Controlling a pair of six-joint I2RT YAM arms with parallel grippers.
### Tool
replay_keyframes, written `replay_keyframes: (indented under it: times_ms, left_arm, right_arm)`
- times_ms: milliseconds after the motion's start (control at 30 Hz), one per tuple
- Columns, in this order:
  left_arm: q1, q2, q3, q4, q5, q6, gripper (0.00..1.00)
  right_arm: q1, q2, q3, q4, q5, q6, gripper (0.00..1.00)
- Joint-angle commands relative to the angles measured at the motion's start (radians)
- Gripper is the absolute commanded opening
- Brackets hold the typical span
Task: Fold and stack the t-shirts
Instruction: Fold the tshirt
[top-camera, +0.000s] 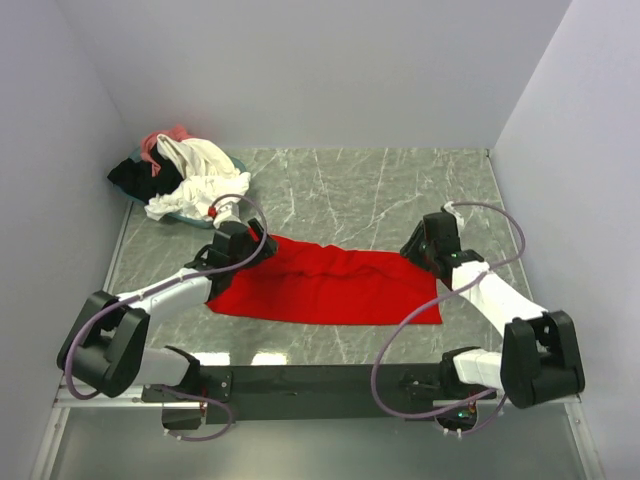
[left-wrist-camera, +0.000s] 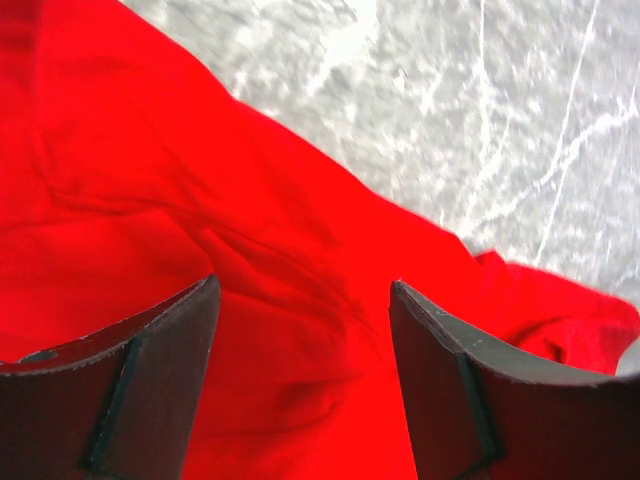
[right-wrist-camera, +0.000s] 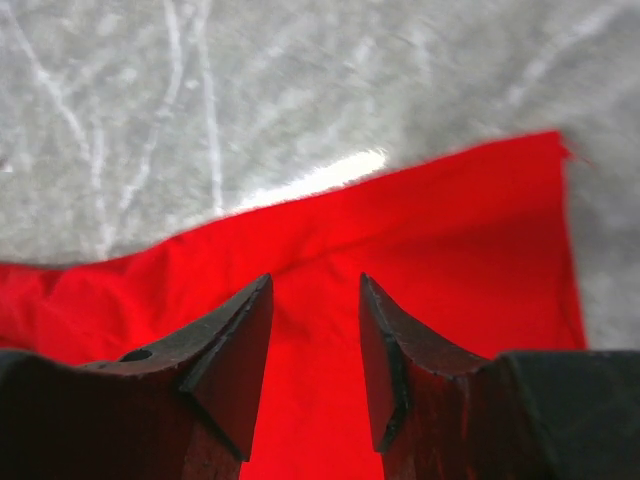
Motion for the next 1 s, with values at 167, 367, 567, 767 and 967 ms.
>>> replay_keyframes:
  times_ms: [167,367,567,767,967]
  left_arm:
    - [-0.073,-0.018,0.072,-0.036,-0.023,0.029,0.74]
    - [-0.084,-0.031,0.066,-0.033,0.001,0.038,0.74]
    - [-0.084,-0.077,0.047,-0.049,-0.005,0.057,0.75]
    - [-0.084,-0.094,0.037,-0.056,-0.005,0.06,0.75]
    - [-0.084,-0.114,0.021,-0.059,-0.009,0.054,0.75]
  right_arm:
    - [-0.037,-0.099,-0.114,-0.143,0.134,0.004,0.49]
    - [-0.08,-0.124,-0.131,-0.2,0.15,0.017,0.5]
    - [-0.084,-0.096,-0.132,-0.191,0.146,0.029,0.5]
    - [-0.084,-0.076,-0.129,-0.186,0.14,0.031,0.5]
    - [-0.086,-0.052,-0.12,-0.188,0.129,0.024,0.45]
